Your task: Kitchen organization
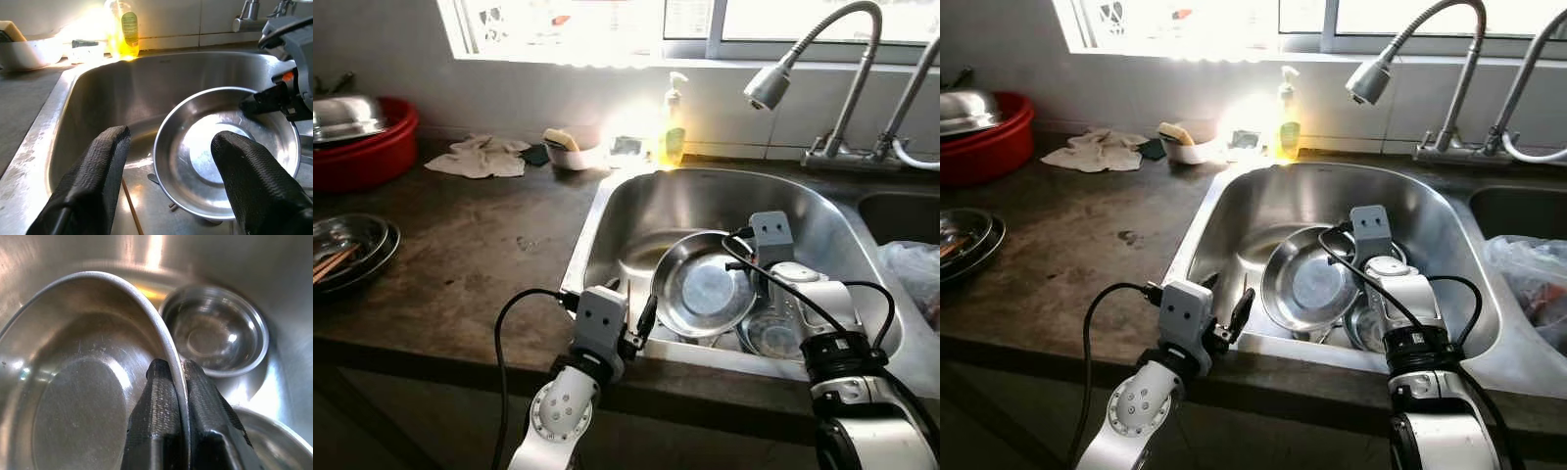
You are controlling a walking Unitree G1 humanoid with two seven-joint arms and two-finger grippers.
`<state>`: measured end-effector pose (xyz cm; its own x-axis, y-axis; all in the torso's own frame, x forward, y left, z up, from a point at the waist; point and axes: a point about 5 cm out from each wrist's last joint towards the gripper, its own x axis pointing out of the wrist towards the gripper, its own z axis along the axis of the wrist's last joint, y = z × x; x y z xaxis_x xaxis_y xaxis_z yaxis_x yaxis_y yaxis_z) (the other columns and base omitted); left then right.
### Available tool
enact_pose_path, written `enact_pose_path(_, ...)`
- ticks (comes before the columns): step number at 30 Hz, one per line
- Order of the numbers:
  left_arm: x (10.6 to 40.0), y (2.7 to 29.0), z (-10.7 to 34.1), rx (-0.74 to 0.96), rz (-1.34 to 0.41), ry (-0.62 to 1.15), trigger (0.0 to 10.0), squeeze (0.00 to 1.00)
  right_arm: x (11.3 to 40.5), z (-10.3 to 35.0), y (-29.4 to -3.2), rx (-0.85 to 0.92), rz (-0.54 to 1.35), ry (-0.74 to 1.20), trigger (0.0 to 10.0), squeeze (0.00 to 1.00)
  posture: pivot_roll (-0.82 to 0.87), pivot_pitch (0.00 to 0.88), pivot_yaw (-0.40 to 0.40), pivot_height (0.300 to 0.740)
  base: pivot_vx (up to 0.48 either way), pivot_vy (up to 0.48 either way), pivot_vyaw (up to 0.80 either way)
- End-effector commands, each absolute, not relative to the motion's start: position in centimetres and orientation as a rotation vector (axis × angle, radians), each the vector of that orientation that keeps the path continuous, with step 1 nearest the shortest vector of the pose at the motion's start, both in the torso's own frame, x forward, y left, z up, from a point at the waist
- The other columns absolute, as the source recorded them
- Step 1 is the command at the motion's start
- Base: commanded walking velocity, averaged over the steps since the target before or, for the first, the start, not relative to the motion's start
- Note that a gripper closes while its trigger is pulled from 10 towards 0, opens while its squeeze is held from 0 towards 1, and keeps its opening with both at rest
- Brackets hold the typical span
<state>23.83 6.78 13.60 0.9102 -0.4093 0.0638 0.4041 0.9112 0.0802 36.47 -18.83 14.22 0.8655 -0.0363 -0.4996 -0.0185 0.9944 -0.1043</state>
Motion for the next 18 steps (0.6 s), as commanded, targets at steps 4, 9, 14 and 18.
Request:
enact_pose_path(4, 23.5, 7.1, 13.4, 0.076, -0.412, -0.056, 10.0, 0.00, 37.1, 15.0, -18.9, -0.104, 0.000, 0.495, 10.0, 1.00, 0.15, 0.046, -0.052, 0.740, 0.000, 0.000, 0.00)
enact_pose_path(9, 23.7, 7.1, 13.4, 0.079, -0.411, -0.053, 10.0, 0.00, 37.1, 14.8, -18.9, -0.096, 0.004, 0.491, 10.0, 1.00, 0.15, 0.049, -0.047, 0.740, 0.000, 0.000, 0.00)
enact_pose_path(14, 23.9, 6.9, 13.4, 0.077, -0.412, -0.055, 10.0, 0.00, 37.0, 15.8, -19.2, -0.104, -0.042, 0.397, 10.0, 0.00, 0.14, 0.045, -0.045, 0.740, 0.000, 0.000, 0.00)
enact_pose_path(18, 24.1, 6.8, 13.4, 0.078, -0.409, -0.055, 10.0, 0.00, 36.6, 17.8, -19.3, -0.101, -0.096, 0.237, 10.0, 0.00, 0.14, 0.039, -0.044, 0.740, 0.000, 0.000, 0.00)
